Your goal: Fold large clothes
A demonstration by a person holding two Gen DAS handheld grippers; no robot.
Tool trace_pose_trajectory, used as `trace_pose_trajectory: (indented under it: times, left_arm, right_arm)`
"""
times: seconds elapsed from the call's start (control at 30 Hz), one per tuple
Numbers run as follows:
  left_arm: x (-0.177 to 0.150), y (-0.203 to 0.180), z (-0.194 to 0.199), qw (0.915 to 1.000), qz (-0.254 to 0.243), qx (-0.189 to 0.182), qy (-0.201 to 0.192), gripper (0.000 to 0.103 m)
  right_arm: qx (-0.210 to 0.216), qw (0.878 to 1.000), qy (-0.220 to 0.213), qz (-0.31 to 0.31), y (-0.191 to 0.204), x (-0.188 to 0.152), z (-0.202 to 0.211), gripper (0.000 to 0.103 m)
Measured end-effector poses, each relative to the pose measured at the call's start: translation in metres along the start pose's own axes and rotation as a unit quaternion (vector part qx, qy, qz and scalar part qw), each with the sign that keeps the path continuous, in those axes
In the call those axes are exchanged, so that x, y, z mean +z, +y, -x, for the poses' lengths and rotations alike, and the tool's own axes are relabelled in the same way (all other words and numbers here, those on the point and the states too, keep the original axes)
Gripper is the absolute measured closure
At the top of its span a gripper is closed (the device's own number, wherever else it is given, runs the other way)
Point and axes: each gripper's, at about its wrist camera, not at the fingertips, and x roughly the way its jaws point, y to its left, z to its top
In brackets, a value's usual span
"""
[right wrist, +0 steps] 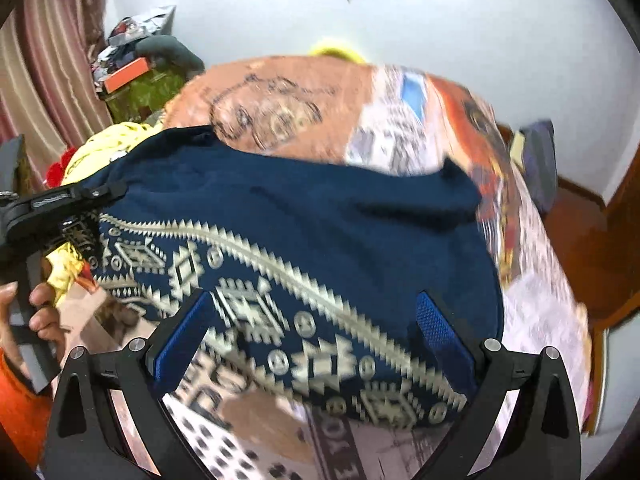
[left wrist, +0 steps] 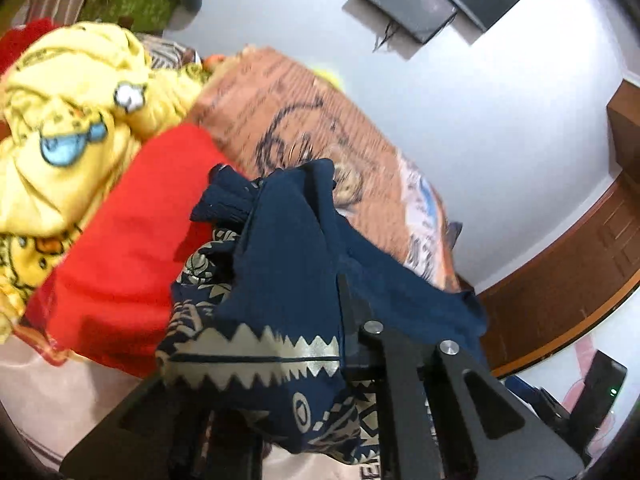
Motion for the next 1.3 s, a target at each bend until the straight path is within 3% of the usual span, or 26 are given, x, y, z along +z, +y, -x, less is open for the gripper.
trace_pose_trajectory:
  times: [0.2,0.4,0.53,0.67,0.77,0.83,0.87,0.9,1.03,1.3]
  left_arm:
    - [0.013,0.004,0.019,0.9998,-0.004,0.003,-0.018,0.093]
    - [-0.003,0.011,0.008,0.9982,-0.017,0.046,0.033,0.093]
    - [-0.017,0.031,0.002,0.9964,0.003,0.063,0.056,0.089]
    - [-0.028,0.046,0.011,0.9949,0.025,0.061,0.075,0.075]
    - [-0.031,0.049,0.020,0.9949,0.022,0.064,0.074,0.075]
    - [-0.031,0.045,0.027,0.9962,0.001,0.065,0.058,0.078]
    - [-0.029,0.041,0.028,0.9961,-0.016,0.069,0.053,0.092]
    - [-0.028,0.035,0.028,0.9948,-0.040,0.080,0.049,0.097]
    - [-0.020,0.008,0.032,0.9909,-0.099,0.084,0.034,0.099]
    - [0.008,-0.074,0.033,0.9820,-0.183,0.044,0.006,0.100]
  right_arm:
    - [-0.010,0.998,0.009,0.060,0.049,0.018,-0.039,0.003]
    - [0.000,0.995,0.066,0.080,0.061,0.005,-0.092,0.003]
    - [0.014,0.995,0.057,0.075,0.054,0.001,-0.091,0.001]
    - [0.025,0.995,0.061,0.077,0.050,0.000,-0.088,0.000]
    - [0.026,0.995,0.060,0.074,0.050,-0.002,-0.085,0.000]
    - [0.026,0.996,0.058,0.069,0.052,-0.005,-0.083,0.000]
    - [0.026,0.996,0.058,0.067,0.051,-0.006,-0.082,0.000]
    - [0.027,0.996,0.058,0.066,0.051,-0.006,-0.082,0.000]
    - [0.033,0.996,0.061,0.060,0.045,-0.004,-0.079,0.000]
    - [0.039,0.998,0.044,0.015,0.016,0.007,-0.065,0.001]
